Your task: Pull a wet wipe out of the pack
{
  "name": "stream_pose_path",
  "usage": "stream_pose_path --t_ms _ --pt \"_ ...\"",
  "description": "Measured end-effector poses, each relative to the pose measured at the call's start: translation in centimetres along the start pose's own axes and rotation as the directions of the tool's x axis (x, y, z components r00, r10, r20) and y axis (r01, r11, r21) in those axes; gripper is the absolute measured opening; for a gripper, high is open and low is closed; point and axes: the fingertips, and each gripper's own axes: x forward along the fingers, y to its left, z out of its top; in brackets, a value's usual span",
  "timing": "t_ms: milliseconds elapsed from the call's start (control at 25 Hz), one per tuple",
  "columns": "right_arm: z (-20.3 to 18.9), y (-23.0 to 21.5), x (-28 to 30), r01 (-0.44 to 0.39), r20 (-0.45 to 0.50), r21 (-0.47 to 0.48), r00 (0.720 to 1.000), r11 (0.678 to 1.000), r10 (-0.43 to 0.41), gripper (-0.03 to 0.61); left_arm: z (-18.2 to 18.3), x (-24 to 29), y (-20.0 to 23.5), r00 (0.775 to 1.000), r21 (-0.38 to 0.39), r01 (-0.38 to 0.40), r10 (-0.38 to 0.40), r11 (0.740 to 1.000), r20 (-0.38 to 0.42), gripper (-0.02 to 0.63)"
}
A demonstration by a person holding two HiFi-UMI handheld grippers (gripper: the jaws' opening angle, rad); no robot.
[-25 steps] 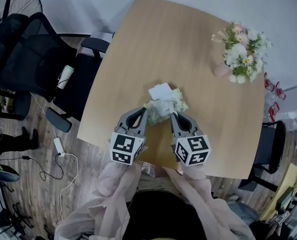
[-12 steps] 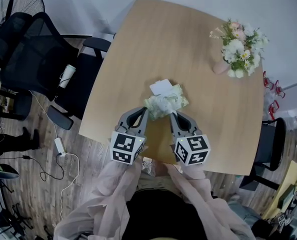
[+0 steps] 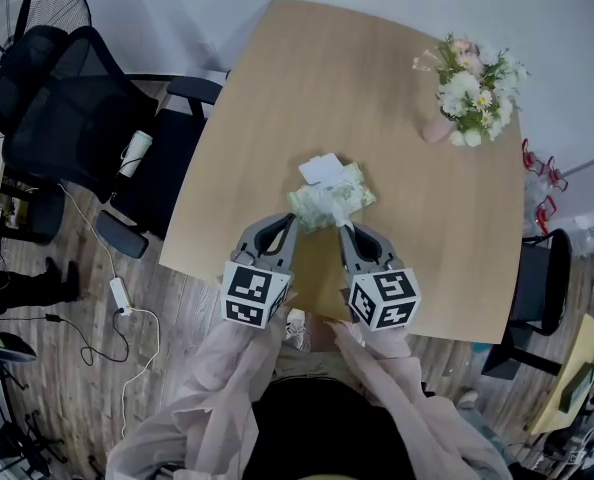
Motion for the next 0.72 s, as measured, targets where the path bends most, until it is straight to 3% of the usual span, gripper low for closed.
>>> stream_pose_path --t_ms 720 --pt "-0.4 1.3 -2.3 0.009 0.033 0.015 0.999 1.0 -0.01 0.015 0.0 -2.2 -1.3 1.0 0.028 0.012 -0.012 1.0 0.021 0.011"
